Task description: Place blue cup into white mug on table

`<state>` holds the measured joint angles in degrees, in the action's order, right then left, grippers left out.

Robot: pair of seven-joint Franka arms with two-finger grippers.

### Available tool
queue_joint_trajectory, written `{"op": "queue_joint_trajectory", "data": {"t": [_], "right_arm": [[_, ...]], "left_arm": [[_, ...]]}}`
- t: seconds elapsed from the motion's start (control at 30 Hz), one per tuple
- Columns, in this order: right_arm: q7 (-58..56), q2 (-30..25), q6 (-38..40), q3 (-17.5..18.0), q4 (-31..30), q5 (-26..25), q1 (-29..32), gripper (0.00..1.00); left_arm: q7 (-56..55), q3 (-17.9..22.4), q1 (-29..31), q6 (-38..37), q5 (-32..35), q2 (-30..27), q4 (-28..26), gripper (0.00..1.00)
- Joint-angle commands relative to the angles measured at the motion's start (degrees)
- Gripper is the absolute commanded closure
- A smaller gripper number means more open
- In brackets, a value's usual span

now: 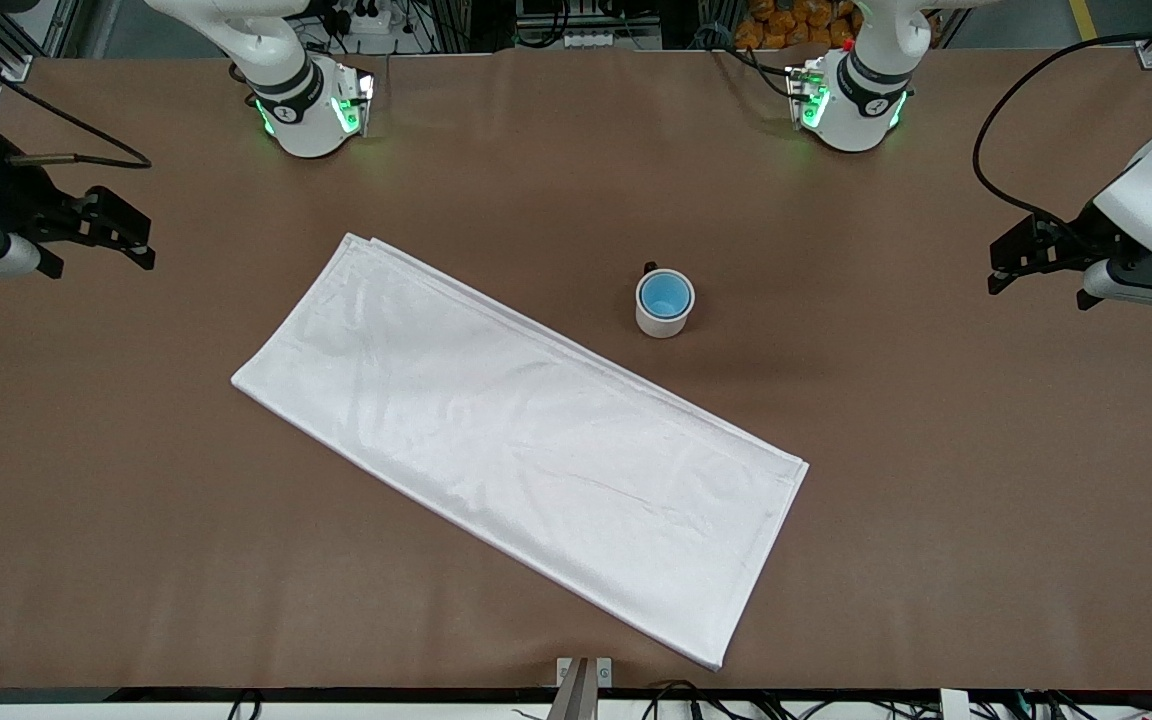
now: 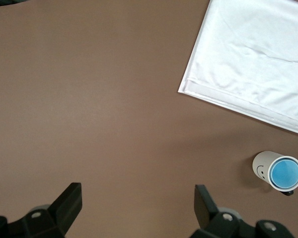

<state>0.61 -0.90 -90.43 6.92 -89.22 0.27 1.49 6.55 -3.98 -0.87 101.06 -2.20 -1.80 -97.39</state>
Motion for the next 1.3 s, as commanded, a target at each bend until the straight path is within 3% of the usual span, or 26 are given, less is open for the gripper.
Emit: {"op": "queue_joint_trajectory", "data": {"t": [0.0, 0.13, 0.4, 0.63, 0.7, 0.77, 0.93, 1.03, 1.27], "right_arm": [[-0.8, -1.4, 0.1, -0.4, -1.1, 0.2, -0.2, 0.00], [-0.6, -1.4, 0.2, -0.5, -1.4, 0.3, -0.1, 0.00], [-0.6, -1.3, 0.6, -0.5, -1.7, 0.4, -0.1, 0.00], [-0.5, -1.1, 0.6, -0.6, -1.6, 0.7, -0.1, 0.36], [-0.5, -1.1, 0.7, -0.6, -1.7, 0.7, 0.0, 0.40], [-0.5, -1.1, 0.7, -0.6, -1.6, 0.7, 0.0, 0.39], [-0.5, -1.0, 0.6, -1.3, -1.5, 0.9, -0.1, 0.25], [-0.5, -1.0, 0.5, -1.3, -1.5, 0.9, -0.1, 0.00], [-0.6, -1.0, 0.7, -1.3, -1.4, 0.9, -0.1, 0.00]], "left_arm": [[1.0, -0.3, 0.3, -5.6, 0.4, 3.0, 6.8, 0.00], [1.0, -0.4, 0.3, -8.9, 1.0, 5.8, 11.3, 0.00], [1.1, -0.4, 0.5, -9.2, 0.9, 5.7, 11.4, 0.00], [1.0, -0.4, 0.6, -10.3, 0.8, 5.1, 11.0, 0.00], [0.8, -0.5, 0.6, -10.5, 0.9, 4.4, 10.6, 0.00], [0.7, -1.0, 0.7, -11.3, 0.9, 4.3, 10.3, 0.00], [0.7, -1.4, 0.8, -11.9, 0.9, 3.9, 9.9, 0.00], [0.7, -1.4, 0.8, -11.9, 1.0, 3.6, 9.8, 0.00], [0.8, -1.4, 1.0, -12.0, 1.0, 3.5, 9.5, 0.00]]}}
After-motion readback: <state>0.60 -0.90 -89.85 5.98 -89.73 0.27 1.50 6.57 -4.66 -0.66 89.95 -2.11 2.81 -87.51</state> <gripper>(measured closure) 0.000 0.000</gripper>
